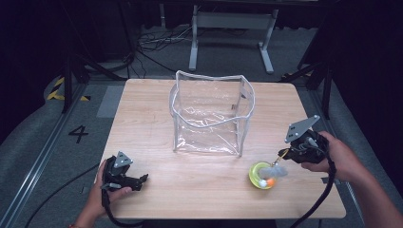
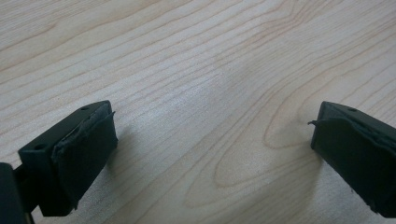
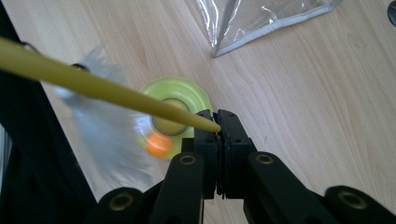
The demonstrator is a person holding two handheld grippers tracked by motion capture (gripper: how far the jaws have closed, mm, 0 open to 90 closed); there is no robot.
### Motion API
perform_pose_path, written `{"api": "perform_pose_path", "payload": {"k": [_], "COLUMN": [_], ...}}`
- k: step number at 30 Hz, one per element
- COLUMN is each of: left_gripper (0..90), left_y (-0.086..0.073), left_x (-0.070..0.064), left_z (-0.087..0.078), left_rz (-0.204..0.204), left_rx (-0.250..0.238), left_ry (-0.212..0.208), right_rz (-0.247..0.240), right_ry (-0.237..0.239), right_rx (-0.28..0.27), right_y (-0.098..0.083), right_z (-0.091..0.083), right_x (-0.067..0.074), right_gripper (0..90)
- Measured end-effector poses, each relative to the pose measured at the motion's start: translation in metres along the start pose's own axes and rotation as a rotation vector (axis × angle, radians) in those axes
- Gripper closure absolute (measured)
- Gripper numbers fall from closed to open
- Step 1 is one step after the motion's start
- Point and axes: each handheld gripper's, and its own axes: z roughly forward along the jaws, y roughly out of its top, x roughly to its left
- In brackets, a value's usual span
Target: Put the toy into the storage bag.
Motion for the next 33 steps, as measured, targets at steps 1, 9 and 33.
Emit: {"api": "perform_pose_path", "payload": {"k": [1,9,33], "left_gripper": [0.6,0.5,0.5], "left_y": [0.000,0.000,0.000], "left_x": [0.000,0.000,0.000], "left_z": [0.000,0.000,0.000], "left_rz": [0.000,-0.003,-0.003], "left_rx": [0.000,0.002,0.002], "left_ry": [0.000,-0.002,-0.003], "right_rz": [0.000,-0.018,0.010], "right_ry": [0.000,0.003,-0.074], "right_rx": [0.000,0.022,0.024], "right_y": [0.000,0.006,0.020], "right_z": [0.000,-0.001,-0.033], "right_x": [0.000,-0.001,-0.032], "right_gripper": [88.4,88.9,89.0]}}
